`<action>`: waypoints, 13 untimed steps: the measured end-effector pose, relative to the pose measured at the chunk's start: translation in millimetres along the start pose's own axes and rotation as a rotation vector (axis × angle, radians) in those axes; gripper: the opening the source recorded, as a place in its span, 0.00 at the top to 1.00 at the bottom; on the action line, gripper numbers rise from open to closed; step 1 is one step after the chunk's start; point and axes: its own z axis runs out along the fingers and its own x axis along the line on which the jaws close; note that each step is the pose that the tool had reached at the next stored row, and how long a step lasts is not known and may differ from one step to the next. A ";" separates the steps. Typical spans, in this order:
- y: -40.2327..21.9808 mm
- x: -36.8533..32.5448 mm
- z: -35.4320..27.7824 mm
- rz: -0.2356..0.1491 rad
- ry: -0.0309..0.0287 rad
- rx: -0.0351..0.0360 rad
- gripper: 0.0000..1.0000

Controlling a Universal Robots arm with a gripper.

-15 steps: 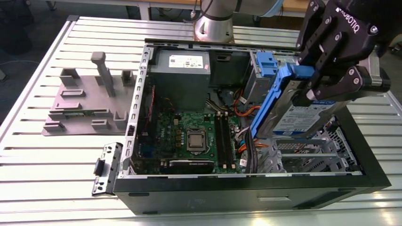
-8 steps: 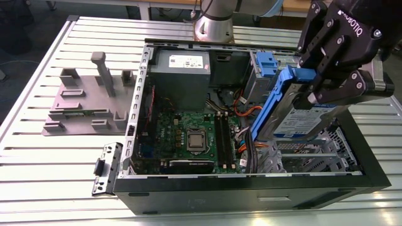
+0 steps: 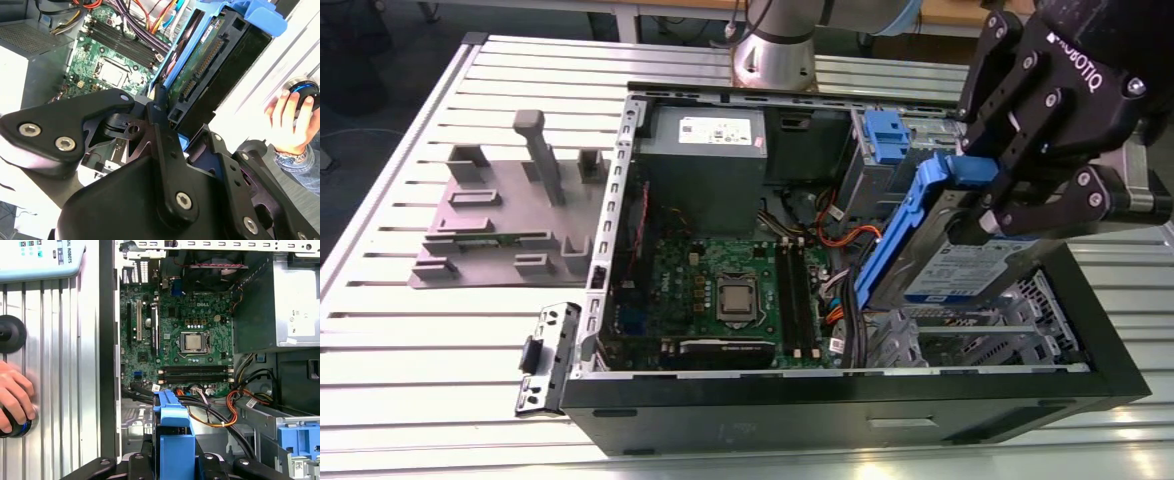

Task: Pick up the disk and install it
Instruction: 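Pick up the disk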

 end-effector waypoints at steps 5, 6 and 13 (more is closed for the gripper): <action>-0.2 4.5 -0.2 0.000 -0.0003 0.0000 0.64; -0.2 5.0 -0.3 0.000 -0.0010 0.0000 0.64; -0.5 5.9 -0.4 0.000 -0.0056 -0.0002 0.64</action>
